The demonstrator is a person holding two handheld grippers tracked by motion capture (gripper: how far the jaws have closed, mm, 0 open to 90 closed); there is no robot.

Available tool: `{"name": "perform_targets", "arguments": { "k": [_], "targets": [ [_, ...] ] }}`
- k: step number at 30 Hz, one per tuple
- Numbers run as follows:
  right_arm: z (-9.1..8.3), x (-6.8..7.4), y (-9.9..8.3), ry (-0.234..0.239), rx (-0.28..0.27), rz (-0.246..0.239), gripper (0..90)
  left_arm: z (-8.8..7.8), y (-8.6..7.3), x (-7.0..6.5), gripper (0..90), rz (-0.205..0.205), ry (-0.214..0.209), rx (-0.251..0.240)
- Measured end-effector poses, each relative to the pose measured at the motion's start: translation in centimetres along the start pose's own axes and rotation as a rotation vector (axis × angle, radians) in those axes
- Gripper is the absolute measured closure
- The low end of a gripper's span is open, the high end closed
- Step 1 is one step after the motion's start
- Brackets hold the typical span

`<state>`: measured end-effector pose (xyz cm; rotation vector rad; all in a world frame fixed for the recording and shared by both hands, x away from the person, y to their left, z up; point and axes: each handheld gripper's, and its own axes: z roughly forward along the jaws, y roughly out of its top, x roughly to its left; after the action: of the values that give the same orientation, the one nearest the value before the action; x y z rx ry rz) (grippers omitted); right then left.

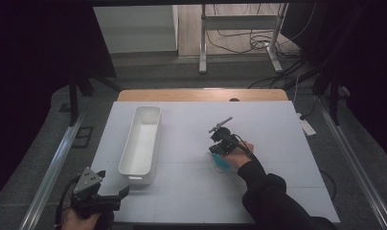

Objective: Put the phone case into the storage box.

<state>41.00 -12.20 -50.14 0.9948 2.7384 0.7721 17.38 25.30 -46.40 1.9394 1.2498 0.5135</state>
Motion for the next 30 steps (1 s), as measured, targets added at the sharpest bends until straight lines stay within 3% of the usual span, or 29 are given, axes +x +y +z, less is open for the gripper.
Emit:
{"name": "perform_targets", "arguments": {
  "k": [9,30],
  "targets": [
    [0.5,0.4,0.0,0.012,0.018,-0.009,89.3,0.0,0.0,0.0,2.3,0.002,0.001,0.001],
    [-0.9,1.4,-2.3,0.026,0.051,-0.018,89.3,-0.1,0.0,0.1,2.4,0.002,-0.006,-0.003]
  ]
}}
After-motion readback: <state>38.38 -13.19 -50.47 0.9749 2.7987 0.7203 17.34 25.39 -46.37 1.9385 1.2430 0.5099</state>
